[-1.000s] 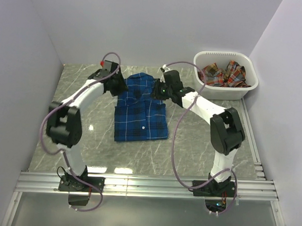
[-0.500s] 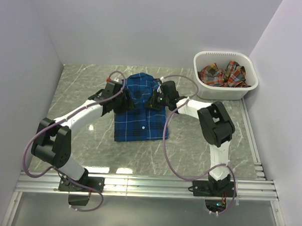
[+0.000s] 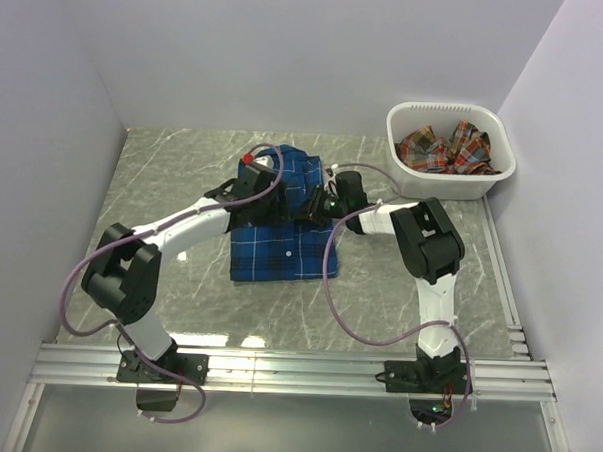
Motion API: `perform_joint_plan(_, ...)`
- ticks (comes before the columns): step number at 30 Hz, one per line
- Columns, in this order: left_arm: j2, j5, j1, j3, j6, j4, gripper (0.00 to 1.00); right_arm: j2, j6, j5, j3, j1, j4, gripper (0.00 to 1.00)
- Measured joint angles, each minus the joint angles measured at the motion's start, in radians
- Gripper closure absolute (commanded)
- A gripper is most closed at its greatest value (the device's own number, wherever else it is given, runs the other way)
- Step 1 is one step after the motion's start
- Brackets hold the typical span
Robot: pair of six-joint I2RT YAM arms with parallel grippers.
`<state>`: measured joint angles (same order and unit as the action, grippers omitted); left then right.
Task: Fold and stack the long sleeve shirts
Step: Fold the shirt
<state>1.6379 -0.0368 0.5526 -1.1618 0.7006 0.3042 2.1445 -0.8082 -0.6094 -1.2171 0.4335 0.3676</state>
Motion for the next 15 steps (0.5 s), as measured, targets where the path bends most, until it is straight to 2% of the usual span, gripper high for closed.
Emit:
perform_joint_plan(8, 0.043, -0.045, 0.035, -0.017, -0.001, 0.011, 0.33, -0.100, 0.085, 0.047, -0.009, -0.011, -0.095, 0.69)
perform_joint_plan(15, 0.064, -0.059, 0.043, -0.017, 0.004, 0.014, 0.33, -0.055, 0.093, 0.058, -0.046, -0.039, -0.107, 0.71)
